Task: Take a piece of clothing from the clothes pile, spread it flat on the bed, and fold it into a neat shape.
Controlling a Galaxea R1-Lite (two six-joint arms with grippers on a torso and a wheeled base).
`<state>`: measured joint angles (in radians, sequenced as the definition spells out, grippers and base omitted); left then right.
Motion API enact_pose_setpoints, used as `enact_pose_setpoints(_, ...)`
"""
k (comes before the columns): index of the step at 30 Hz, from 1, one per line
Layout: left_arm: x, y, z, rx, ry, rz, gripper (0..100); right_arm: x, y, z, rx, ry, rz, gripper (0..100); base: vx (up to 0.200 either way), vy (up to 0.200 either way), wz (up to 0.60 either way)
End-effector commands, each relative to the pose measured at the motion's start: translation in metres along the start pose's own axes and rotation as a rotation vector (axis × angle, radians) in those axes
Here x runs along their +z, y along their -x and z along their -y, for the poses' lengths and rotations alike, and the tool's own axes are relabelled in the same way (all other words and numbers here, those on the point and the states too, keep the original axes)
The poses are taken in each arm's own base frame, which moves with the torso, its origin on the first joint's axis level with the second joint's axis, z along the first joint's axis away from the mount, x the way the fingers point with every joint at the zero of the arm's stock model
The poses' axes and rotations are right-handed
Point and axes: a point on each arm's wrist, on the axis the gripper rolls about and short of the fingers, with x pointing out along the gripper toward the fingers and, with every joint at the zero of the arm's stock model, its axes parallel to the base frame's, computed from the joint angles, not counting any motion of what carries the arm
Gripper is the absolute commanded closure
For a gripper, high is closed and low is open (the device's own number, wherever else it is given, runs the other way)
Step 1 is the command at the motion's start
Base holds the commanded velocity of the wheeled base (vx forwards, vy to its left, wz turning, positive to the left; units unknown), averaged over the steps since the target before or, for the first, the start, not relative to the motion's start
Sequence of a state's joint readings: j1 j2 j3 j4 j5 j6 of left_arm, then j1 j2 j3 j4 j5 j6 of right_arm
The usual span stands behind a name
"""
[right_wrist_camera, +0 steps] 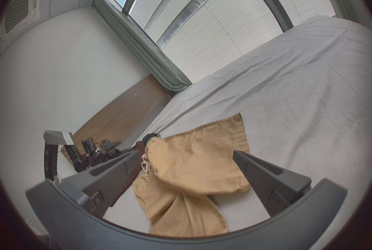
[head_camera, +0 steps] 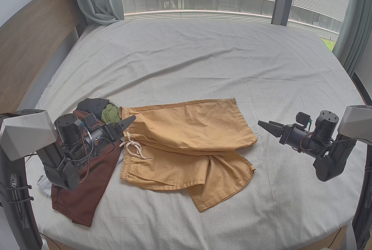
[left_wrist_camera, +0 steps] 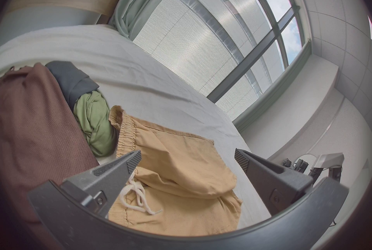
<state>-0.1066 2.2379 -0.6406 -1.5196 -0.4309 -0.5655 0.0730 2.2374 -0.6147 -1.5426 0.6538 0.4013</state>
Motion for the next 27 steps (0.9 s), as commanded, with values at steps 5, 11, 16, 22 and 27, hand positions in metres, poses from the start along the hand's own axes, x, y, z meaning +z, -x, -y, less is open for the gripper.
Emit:
enact_pose_setpoints(5, -0.004, 0.032, 0.002, 0.004, -0.074, -0.050, 0, -0.018, 0.017, -0.009, -0.023, -0.007, -0.076, 0, 0.000, 0.000, 0.00)
enact_pose_setpoints(11, -0.018, 0.048, -0.001, 0.032, -0.162, -0.119, 0, -0.032, 0.019, -0.005, -0.038, -0.028, -0.117, 0, 0.000, 0.000, 0.00)
enact_pose_setpoints(16, -0.023, 0.053, -0.003, 0.043, -0.154, -0.143, 0, -0.048, 0.019, 0.004, -0.055, -0.020, -0.162, 0, 0.000, 0.000, 0.00)
enact_pose_setpoints(22, -0.031, 0.059, -0.003, 0.056, -0.136, -0.178, 0, -0.065, 0.016, 0.014, -0.069, -0.039, -0.202, 0, 0.000, 0.000, 0.00)
enact_pose_setpoints(27, -0.034, 0.060, -0.002, 0.060, -0.132, -0.190, 0, -0.070, 0.017, 0.017, -0.077, -0.052, -0.216, 0, 0.000, 0.000, 0.00)
